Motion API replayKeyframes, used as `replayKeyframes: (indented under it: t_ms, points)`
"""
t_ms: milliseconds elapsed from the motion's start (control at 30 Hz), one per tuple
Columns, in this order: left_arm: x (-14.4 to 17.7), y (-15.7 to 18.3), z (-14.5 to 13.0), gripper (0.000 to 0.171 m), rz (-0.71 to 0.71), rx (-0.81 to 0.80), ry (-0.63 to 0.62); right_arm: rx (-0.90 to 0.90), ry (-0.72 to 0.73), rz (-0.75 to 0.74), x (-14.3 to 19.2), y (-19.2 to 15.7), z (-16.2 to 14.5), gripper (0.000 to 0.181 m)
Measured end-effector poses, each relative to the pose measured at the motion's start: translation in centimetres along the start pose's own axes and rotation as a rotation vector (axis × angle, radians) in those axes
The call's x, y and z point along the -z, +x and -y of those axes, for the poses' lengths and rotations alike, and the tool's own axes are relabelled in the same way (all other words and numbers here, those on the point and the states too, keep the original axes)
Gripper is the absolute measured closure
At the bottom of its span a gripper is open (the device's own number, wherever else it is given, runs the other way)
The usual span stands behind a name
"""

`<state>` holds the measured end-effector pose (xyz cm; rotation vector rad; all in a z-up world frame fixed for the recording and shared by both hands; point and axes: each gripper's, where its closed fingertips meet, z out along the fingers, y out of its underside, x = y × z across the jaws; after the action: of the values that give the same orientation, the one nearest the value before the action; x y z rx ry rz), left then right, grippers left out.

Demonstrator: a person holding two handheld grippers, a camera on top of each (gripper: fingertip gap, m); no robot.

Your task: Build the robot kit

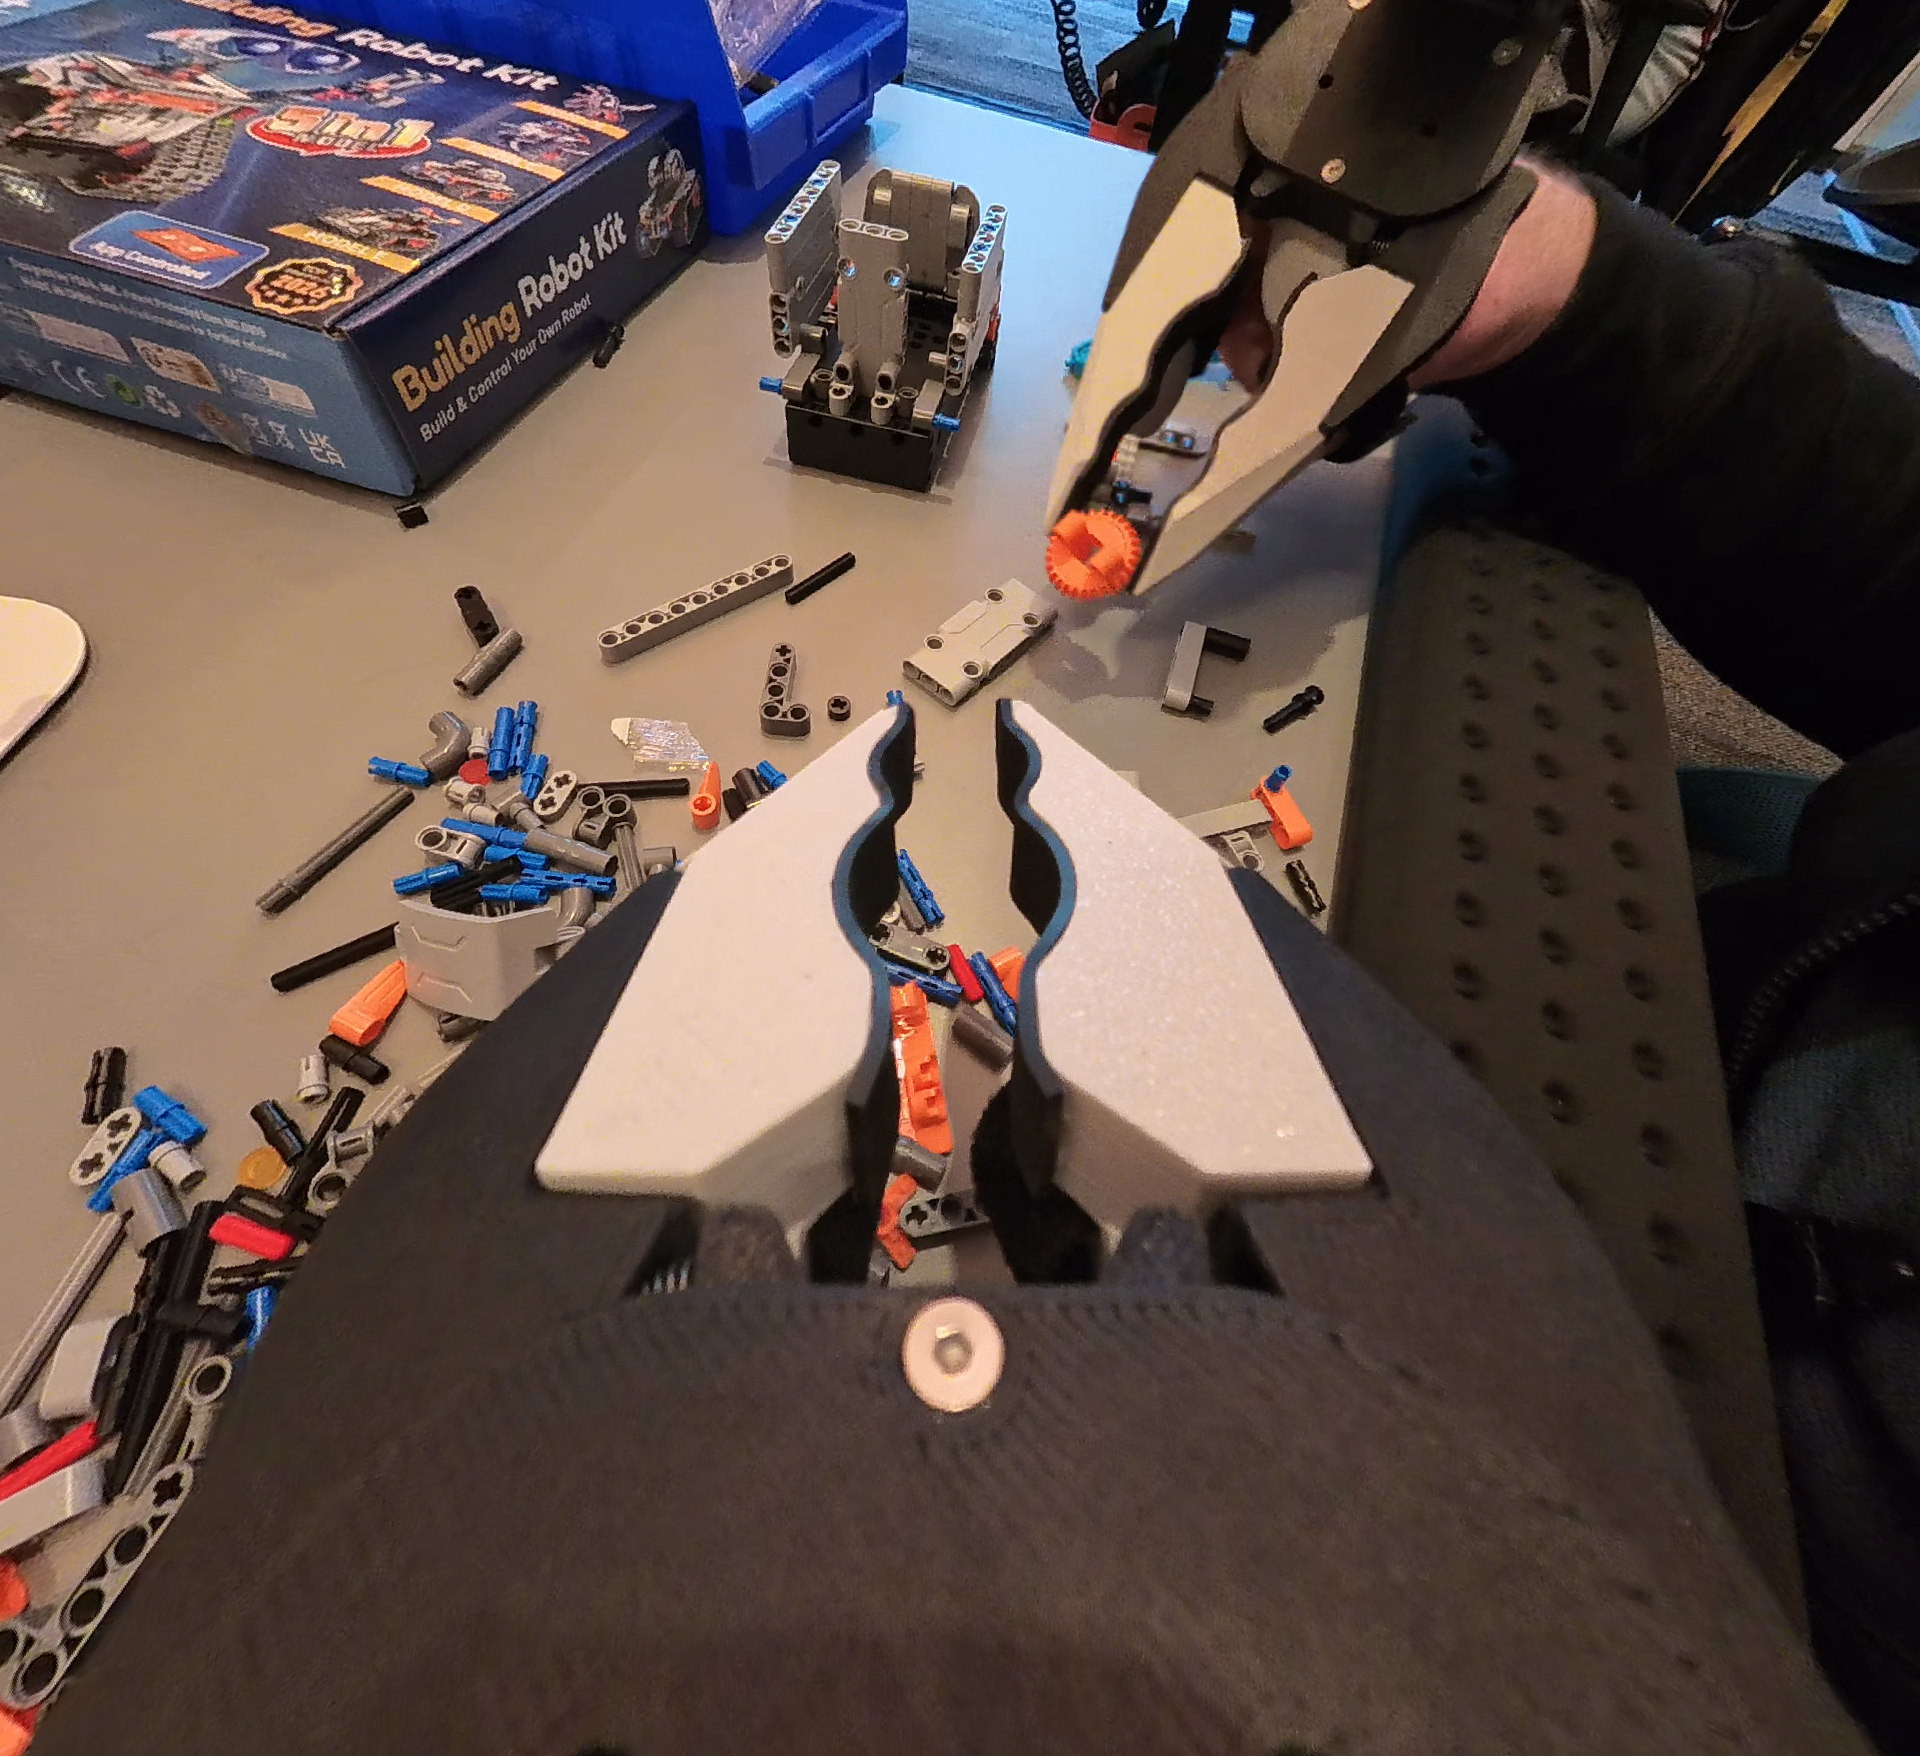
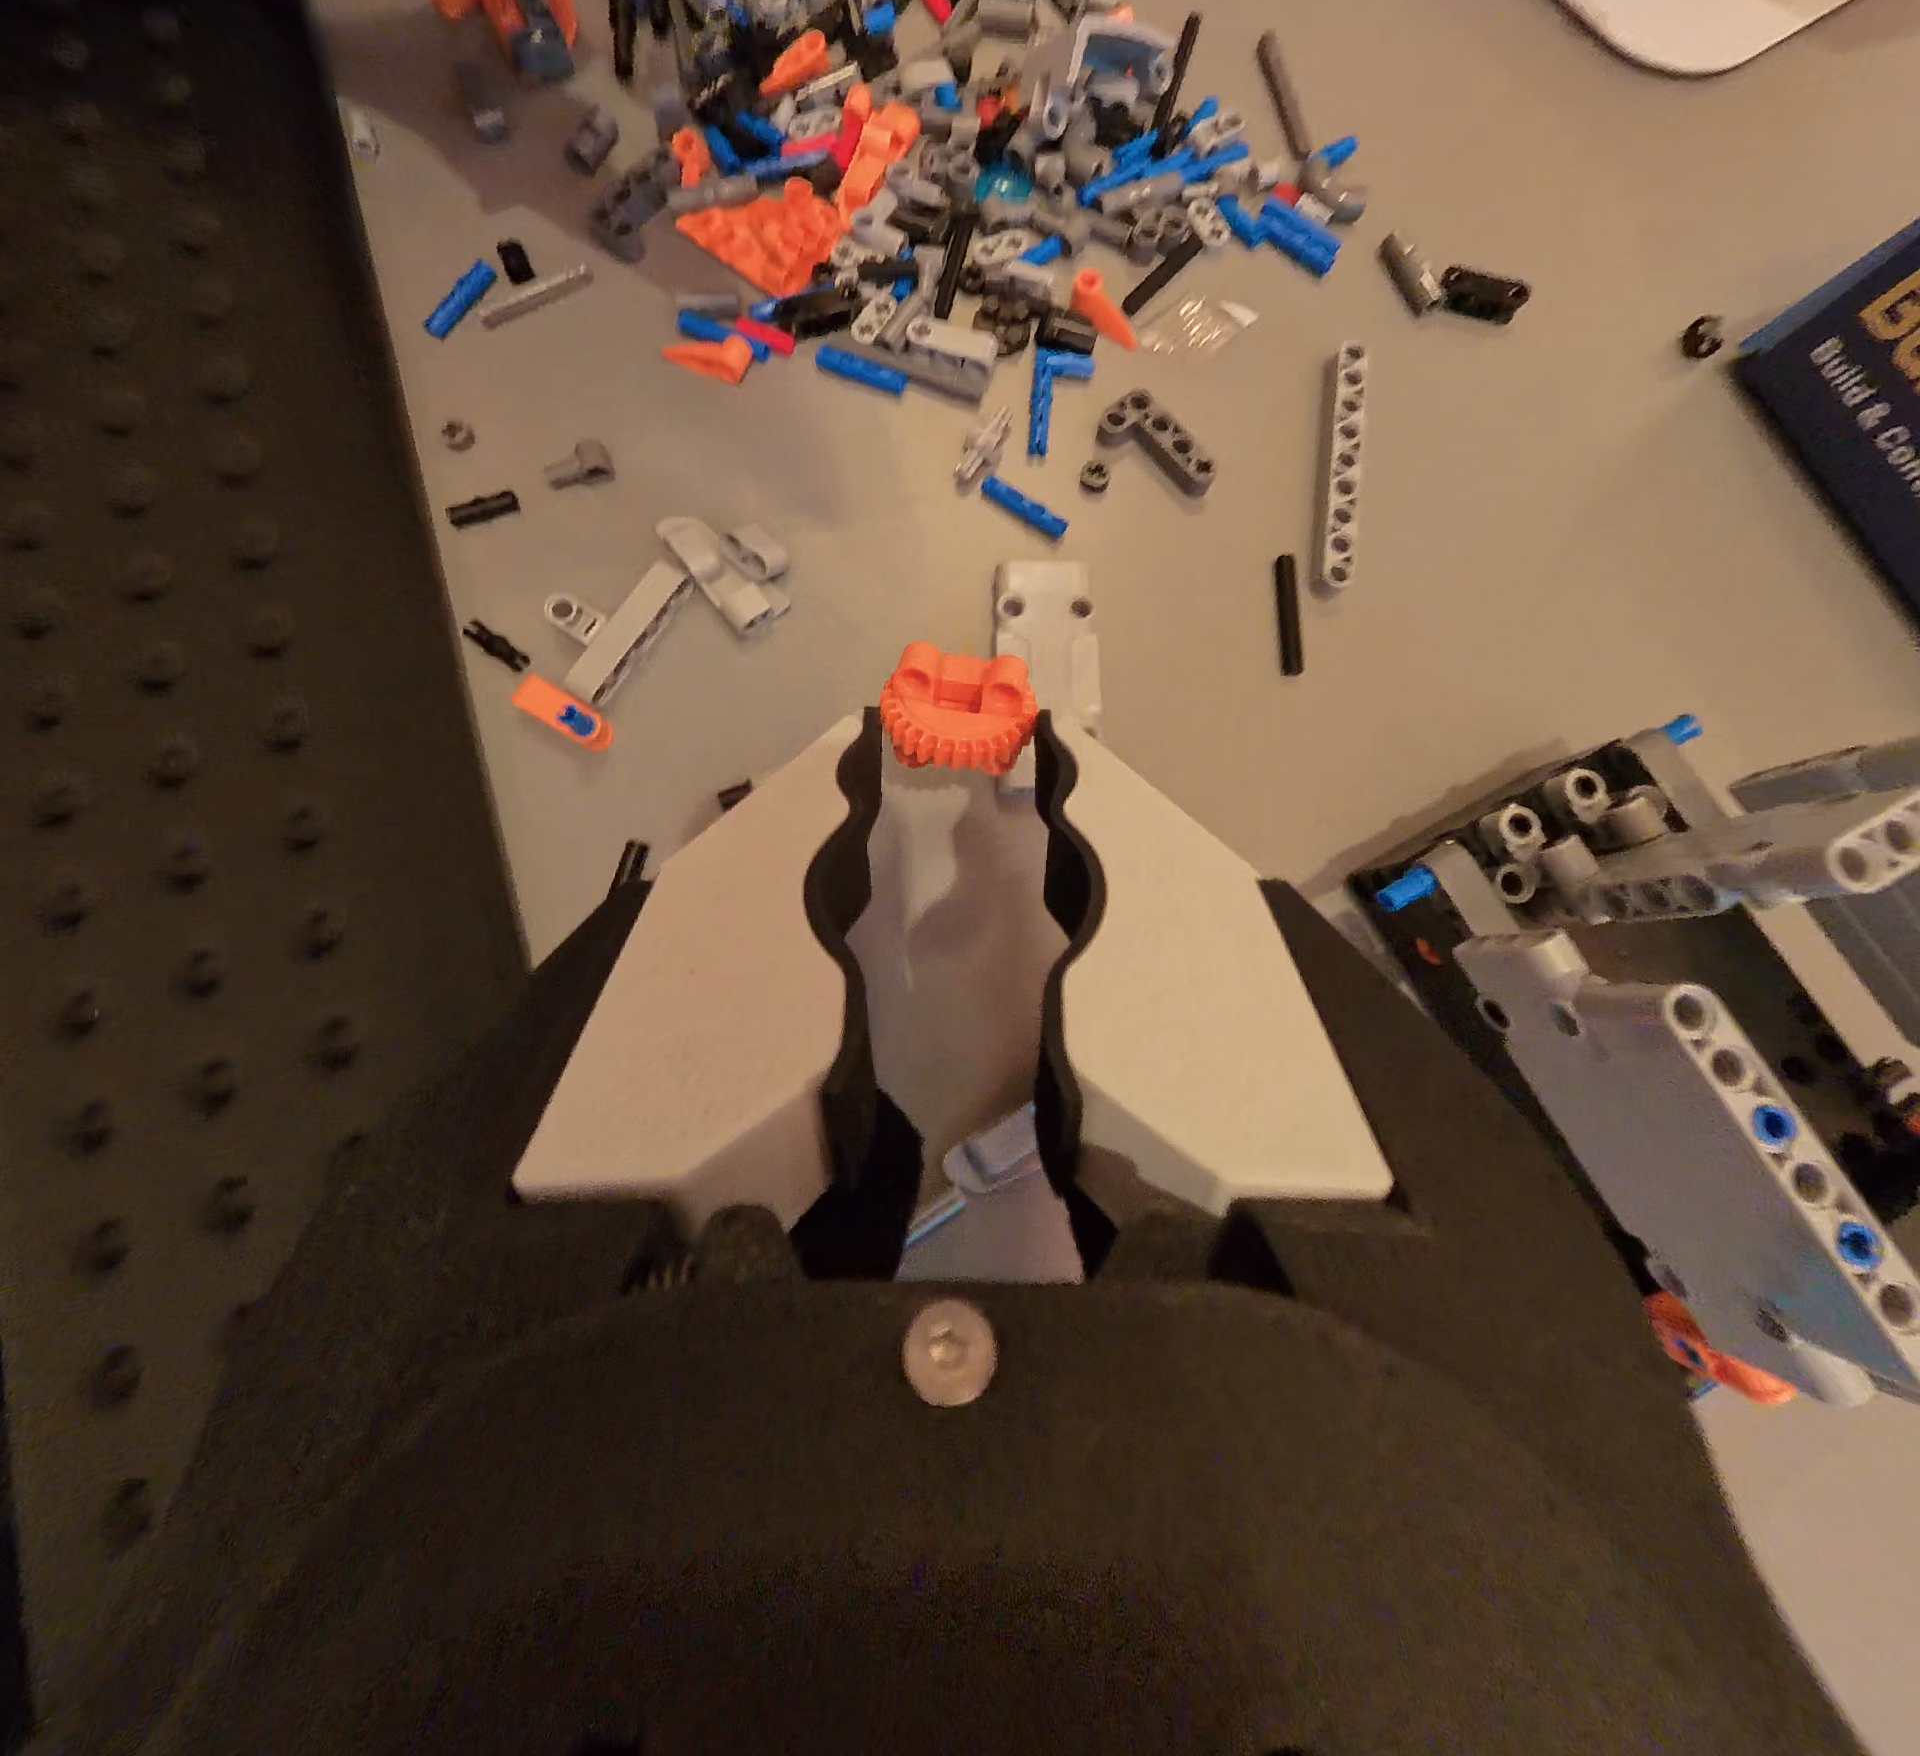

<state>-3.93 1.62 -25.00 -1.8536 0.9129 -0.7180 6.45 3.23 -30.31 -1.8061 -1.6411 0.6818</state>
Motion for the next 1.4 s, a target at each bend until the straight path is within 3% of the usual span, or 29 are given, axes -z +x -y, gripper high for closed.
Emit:
replayKeyframes:
  t_ms: [333,533,1133,1400]
  points:
    - [-0.1,-0.3,-0.4,0.158,0.017,0.002,-0.024,0.114,-0.249,0.01,-1.5,-1.4,-2.4,0.154]
    - [-0.1,-0.4,-0.5,0.158,0.02,0.001,-0.028,0.173,-0.322,0.012,-2.0,-1.6,-2.2,0.153]
    - [0.5,-1.0,-0.9,0.157,0.042,0.007,-0.043,0.12,-0.277,0.049,-2.3,-1.6,-1.8,0.145]
    - [0.6,-0.9,-0.8,0.157,0.047,-0.006,-0.044,0.117,-0.242,0.073,-2.2,-1.8,-1.2,0.153]
